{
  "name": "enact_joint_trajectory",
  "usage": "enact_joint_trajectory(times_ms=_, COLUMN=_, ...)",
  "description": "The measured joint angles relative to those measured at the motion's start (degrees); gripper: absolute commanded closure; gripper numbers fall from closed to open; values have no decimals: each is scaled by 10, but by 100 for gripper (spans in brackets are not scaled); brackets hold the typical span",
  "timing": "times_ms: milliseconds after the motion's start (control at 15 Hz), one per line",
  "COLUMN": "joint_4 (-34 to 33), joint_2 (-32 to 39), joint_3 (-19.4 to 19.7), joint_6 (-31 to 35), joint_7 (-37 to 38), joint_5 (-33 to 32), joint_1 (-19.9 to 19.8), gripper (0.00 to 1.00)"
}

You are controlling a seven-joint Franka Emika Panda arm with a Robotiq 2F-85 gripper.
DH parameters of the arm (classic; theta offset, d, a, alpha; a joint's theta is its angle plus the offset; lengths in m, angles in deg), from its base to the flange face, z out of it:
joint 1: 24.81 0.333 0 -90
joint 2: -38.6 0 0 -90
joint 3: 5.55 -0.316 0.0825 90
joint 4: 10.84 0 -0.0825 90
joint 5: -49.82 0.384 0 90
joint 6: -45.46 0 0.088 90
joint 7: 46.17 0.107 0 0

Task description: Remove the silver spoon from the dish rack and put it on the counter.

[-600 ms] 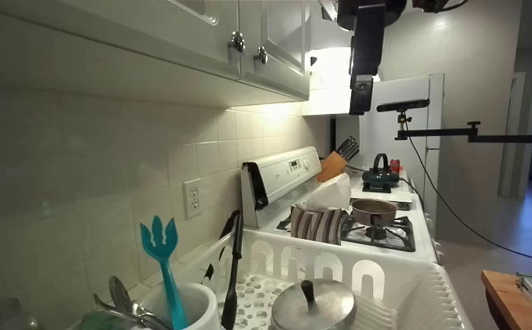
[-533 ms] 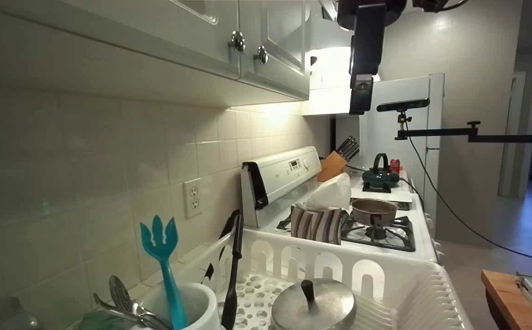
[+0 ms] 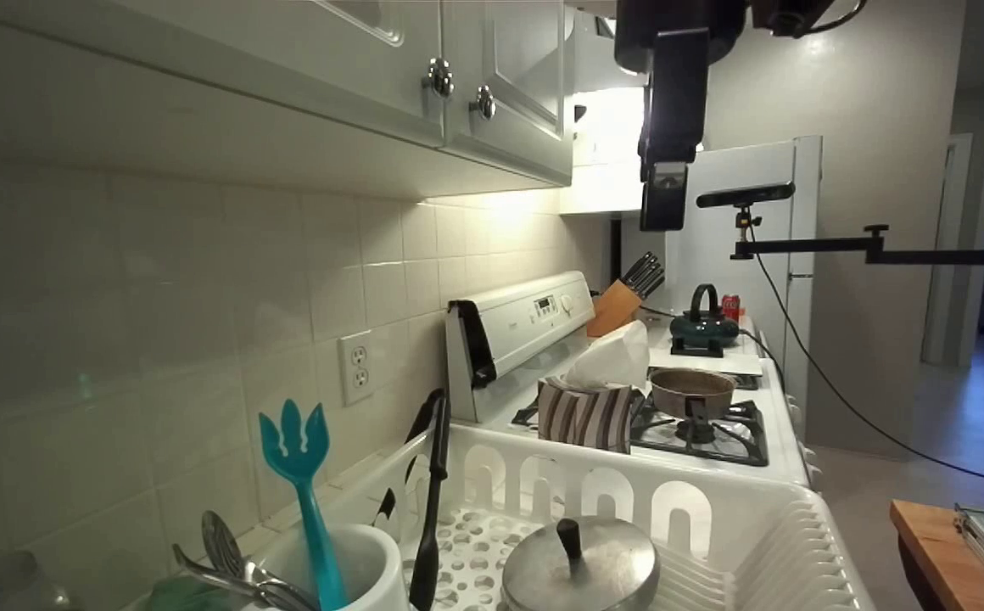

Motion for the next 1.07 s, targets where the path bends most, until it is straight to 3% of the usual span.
enact_joint_trajectory(times_ms=667, joint_4=-3, joint_2=101, joint_3=-18, joint_6=34, joint_7=-98, joint_5=-16, joint_1=44, gripper=0)
enact_joint_trajectory(times_ms=1067, joint_4=19, joint_2=148, joint_3=-29, joint_6=172, joint_7=-109, joint_5=-88, joint_1=54, gripper=0)
